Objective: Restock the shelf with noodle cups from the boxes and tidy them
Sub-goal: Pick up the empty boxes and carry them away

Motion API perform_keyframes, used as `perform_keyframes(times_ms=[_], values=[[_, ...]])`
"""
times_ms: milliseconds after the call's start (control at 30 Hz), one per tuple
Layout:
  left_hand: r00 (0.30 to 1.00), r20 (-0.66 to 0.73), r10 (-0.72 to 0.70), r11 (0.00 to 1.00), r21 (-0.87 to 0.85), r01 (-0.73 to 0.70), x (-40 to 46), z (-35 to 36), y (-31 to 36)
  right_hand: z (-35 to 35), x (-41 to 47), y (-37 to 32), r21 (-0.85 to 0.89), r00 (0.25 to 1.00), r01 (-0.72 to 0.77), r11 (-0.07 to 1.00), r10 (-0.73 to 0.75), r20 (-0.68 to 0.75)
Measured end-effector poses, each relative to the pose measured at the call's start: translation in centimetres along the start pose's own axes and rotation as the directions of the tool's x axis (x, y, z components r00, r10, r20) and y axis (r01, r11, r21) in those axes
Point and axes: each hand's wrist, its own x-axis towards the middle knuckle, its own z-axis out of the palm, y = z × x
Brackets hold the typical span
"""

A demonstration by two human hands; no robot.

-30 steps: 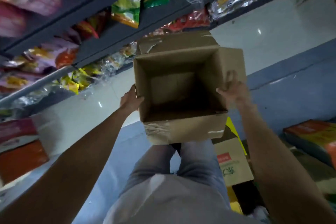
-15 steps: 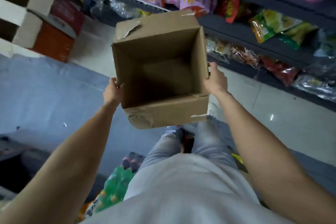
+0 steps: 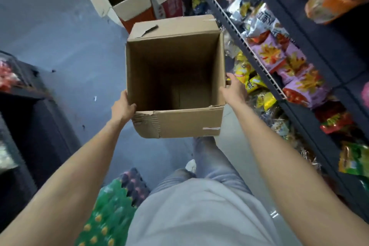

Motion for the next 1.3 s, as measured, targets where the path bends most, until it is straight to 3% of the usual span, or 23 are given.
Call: perform_keyframes(times_ms=[100, 233, 400, 633, 833, 1000, 1167, 1300], values=[[0.984, -0.102, -0.144, 0.989, -0.052, 0.14, 4.6, -1.7, 1.4, 0.7, 5.8, -5.1, -0.011, 0.993, 0.089, 0.996, -0.088, 0.074], [0.943, -0.138, -0.303, 0.95, -0.129, 0.286, 11.7, -4.7, 3.6, 1.5, 14.2, -10.7, -0.018, 0.964, 0.176, 0.984, -0.169, 0.206], [0.93, -0.107, -0.352, 0.928, -0.168, 0.332, 20.4, -6.5, 7.0, 3.8, 22.6, -15.9, -0.09, 0.945, 0.157, 0.983, -0.124, 0.302], [0.945, 0.003, -0.327, 0.922, -0.22, 0.32, 36.2, -3.9, 7.8, 12.5, 34.1, -18.3, 0.05, 0.959, -0.094, 0.994, 0.077, 0.272], [0.936, 0.169, -0.309, 0.886, -0.308, 0.348, 46.7, 0.8, 7.4, 20.5, 43.2, -18.7, 0.111, 0.973, -0.225, 0.968, 0.229, -0.026], [0.926, 0.253, -0.281, 0.682, -0.626, 0.378, 50.0, 4.9, 7.7, 23.9, 47.1, -16.9, 0.134, 0.974, -0.216, 0.967, 0.224, -0.04], [0.903, 0.301, -0.308, 0.751, -0.506, 0.424, 54.1, 4.8, 8.7, 25.2, 50.3, -17.9, 0.122, 0.997, 0.026, 0.992, -0.036, 0.074], [0.897, 0.312, -0.313, 0.788, -0.443, 0.429, 57.0, 3.1, 8.8, 25.7, 51.6, -19.4, 0.143, 0.998, 0.019, 0.99, -0.028, 0.059]])
